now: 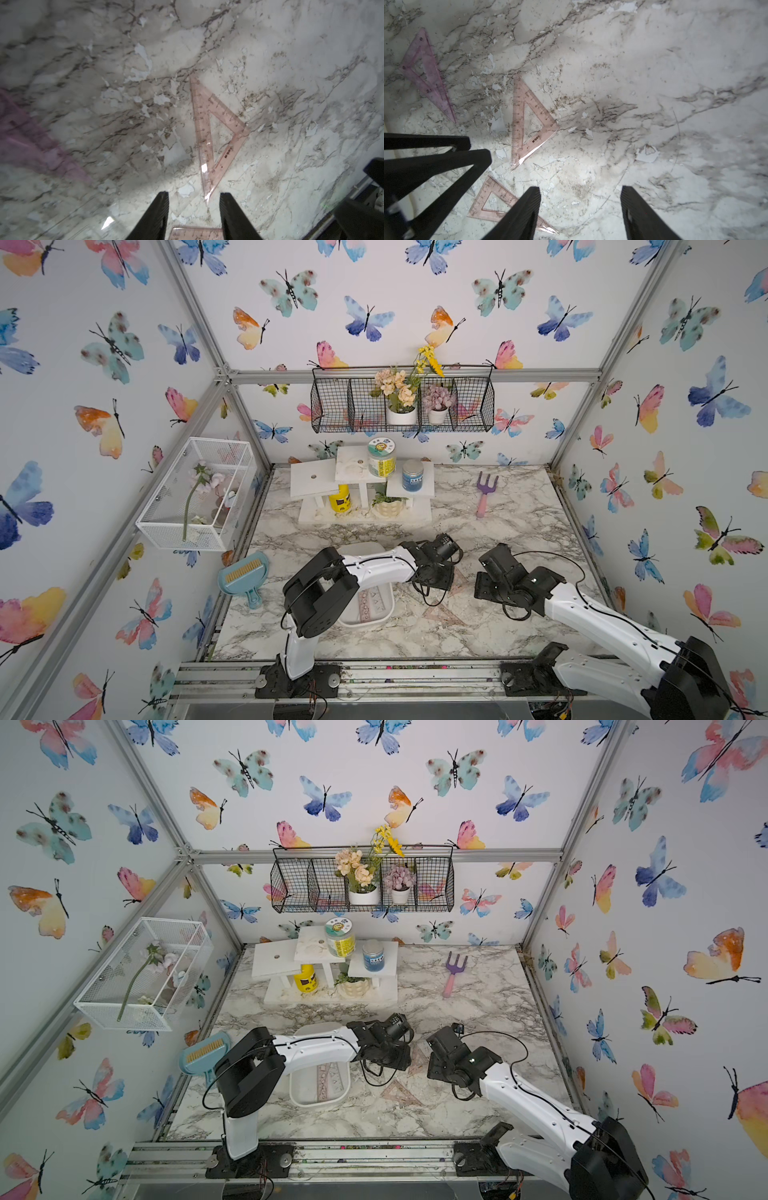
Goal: Put the scattered rulers into the storage box
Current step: Pick up the ruler from the center of the board.
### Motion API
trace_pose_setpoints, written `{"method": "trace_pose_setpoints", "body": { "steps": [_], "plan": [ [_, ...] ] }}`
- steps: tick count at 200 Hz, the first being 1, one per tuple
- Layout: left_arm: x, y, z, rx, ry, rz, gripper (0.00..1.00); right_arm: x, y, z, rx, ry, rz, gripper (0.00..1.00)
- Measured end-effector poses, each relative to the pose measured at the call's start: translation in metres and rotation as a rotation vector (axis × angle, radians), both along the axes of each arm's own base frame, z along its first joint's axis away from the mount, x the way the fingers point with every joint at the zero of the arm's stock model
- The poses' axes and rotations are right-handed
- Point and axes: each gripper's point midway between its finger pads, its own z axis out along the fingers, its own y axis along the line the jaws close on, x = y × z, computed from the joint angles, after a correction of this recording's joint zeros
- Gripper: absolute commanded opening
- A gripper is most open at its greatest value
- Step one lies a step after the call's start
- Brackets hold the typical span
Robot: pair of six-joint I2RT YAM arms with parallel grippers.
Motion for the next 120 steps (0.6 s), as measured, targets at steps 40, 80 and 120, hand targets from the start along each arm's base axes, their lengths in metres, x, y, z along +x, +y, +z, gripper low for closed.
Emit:
{"method": "trace_pose_setpoints", "body": {
  "steps": [40,80,120],
  "plan": [
    [0.002,-0.020,-0.012,0.071,-0.040,-0.047,0.45,-0.005,-0.002,0.002,0.039,-0.013,-0.023,0.66],
    [0.006,-0.016,-0.021,0.148,-0.073,-0.057,0.45,-0.006,0.000,0.001,0.049,-0.005,-0.021,0.66],
    [0.015,-0.020,-0.019,0.173,-0.103,-0.058,0.45,-0.010,-0.001,-0.003,0.046,0.009,-0.018,0.66]
  ]
}}
